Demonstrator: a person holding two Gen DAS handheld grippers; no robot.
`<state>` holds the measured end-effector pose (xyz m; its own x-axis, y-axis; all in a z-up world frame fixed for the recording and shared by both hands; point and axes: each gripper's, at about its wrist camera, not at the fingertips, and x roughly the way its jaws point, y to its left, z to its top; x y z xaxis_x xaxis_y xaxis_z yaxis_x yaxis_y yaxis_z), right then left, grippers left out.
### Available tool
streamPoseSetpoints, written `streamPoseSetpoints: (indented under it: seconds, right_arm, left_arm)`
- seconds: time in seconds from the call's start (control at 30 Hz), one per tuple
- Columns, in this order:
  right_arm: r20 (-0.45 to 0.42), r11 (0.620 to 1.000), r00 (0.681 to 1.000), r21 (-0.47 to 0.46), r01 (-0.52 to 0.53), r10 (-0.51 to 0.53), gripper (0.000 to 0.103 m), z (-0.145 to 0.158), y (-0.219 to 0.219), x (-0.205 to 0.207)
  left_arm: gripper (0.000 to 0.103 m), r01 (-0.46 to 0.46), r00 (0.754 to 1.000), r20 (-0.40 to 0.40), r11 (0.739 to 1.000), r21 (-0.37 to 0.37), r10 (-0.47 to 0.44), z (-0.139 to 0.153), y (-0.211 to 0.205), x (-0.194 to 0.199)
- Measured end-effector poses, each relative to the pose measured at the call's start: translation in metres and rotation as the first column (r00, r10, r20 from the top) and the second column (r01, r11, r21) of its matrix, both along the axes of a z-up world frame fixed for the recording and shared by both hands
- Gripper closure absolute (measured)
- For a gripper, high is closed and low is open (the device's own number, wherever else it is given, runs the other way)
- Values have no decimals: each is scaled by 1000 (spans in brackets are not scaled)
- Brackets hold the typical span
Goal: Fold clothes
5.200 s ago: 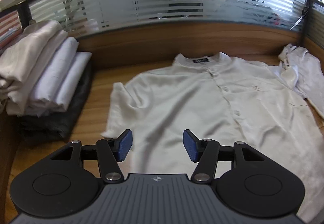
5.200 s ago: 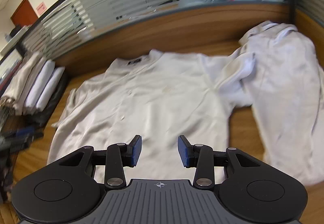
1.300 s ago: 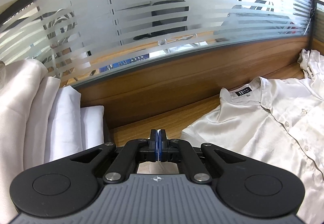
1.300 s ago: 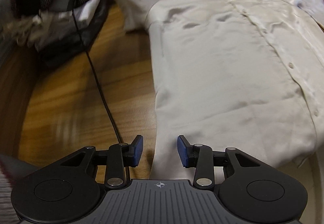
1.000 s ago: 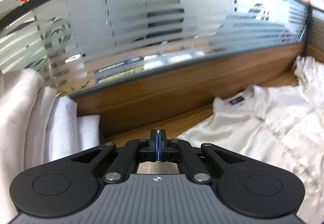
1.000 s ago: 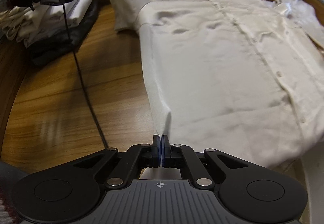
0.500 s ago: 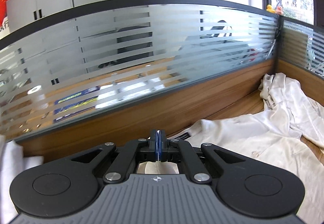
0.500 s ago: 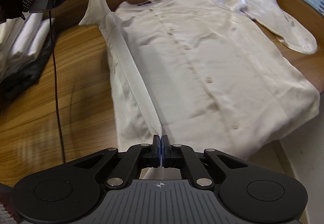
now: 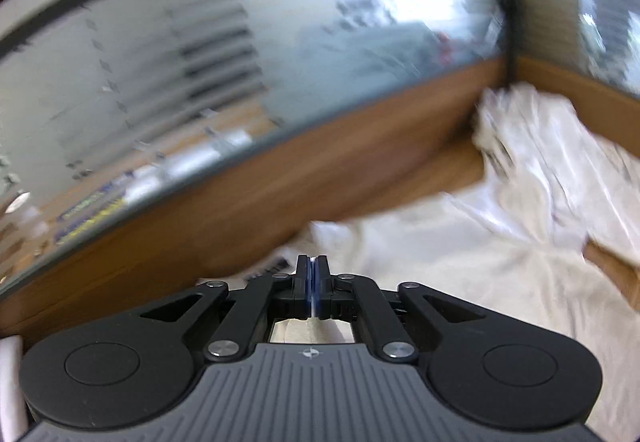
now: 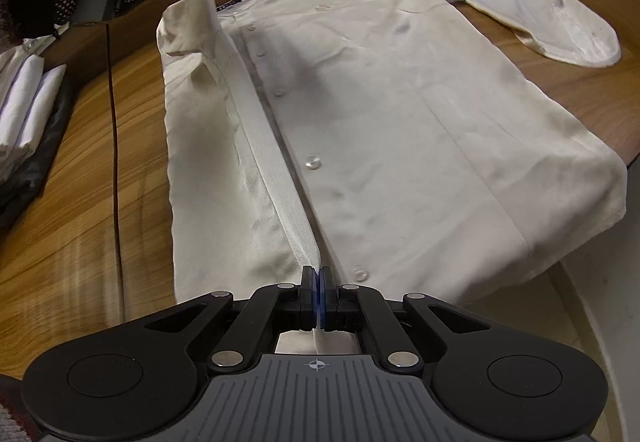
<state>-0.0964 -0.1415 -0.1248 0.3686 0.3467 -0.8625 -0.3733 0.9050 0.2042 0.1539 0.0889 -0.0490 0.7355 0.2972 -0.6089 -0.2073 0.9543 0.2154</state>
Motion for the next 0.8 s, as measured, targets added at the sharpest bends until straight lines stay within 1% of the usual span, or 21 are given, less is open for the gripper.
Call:
streamPoseSetpoints:
  seconds: [0.03,0.07,0.1,0.13,0.23,0.3,0.4,0.63,0.8]
  right_arm:
    - [-3,1000,1000,5,5,-5,94,0,-3,2]
    - [-7,1000,1000,10,9,-9,93,0,-5,4]
    - [-5,1000,1000,15,15,-15,91,2,-8,5]
    - [-1,1000,1000,20,20,-20,87,5,-11,6]
    - [7,999,1000,36,30,-30,83,15,-20,11]
    - [12,999,1000,43,27,-28,81,23,-25,16]
    - [28,999,1000,37,1,-2,78,34,-28,27]
    - [63,994,993,34,-104,102,76,59,-18,62]
    - [102,975,971,26,-221,217,76,70,7,94]
  left_arm:
    - [93,11,1000,-17,1000,-1,-11,-4,-4,6]
    - [86,21,999,-32,1000,-2,-21,-8,-8,11]
    - [68,15,999,-30,1000,-16,-15,-7,-7,12]
    - [58,9,1000,-29,1000,-29,-9,-6,-6,12]
    - [57,-15,1000,-21,997,-74,13,3,2,7]
    - [52,-34,999,-32,994,-106,31,11,13,-7]
    - [52,-63,997,-49,986,-152,56,22,30,-28]
    - [49,-114,991,-91,973,-199,97,28,56,-106]
    - [49,-134,987,-118,962,-237,108,23,58,-155]
